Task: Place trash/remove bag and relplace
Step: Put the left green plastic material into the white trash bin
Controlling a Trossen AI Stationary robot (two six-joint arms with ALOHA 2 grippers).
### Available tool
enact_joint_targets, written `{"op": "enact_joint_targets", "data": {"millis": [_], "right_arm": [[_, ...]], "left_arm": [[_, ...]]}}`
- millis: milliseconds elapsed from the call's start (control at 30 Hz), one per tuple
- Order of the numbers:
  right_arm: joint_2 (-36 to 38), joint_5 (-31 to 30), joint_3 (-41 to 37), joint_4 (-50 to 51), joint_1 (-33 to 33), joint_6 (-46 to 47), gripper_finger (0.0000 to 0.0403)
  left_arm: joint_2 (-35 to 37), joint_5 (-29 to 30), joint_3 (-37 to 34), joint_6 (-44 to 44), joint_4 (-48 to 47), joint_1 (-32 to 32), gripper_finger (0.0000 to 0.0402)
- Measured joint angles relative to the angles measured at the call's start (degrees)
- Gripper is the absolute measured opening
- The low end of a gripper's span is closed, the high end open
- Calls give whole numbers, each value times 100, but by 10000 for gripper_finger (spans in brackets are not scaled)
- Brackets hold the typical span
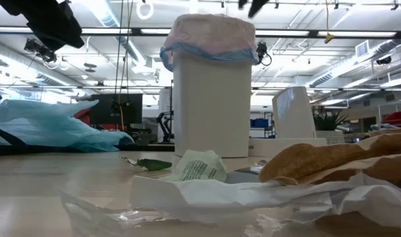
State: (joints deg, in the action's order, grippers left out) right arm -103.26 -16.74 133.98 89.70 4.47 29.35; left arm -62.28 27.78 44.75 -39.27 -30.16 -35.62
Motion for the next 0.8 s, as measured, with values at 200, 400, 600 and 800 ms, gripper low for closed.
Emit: {"op": "enact_joint_targets", "data": {"millis": [200,400,600,800], "right_arm": [[469,21,-186,29,-918,658,186],[599,-581,-272,9,-2086,1571,170],[529,-1053,-934,3,-3184,2715,156],[531,-1067,-2140,-146,-4093,4618,143]], "left_arm": [[-196,9,-4,796,252,46,110],[-866,-176,-1,1674,706,126,143],[-1741,-769,2,2532,1291,188,152],[-2454,-1122,-2,2849,1796,313,152]]}}
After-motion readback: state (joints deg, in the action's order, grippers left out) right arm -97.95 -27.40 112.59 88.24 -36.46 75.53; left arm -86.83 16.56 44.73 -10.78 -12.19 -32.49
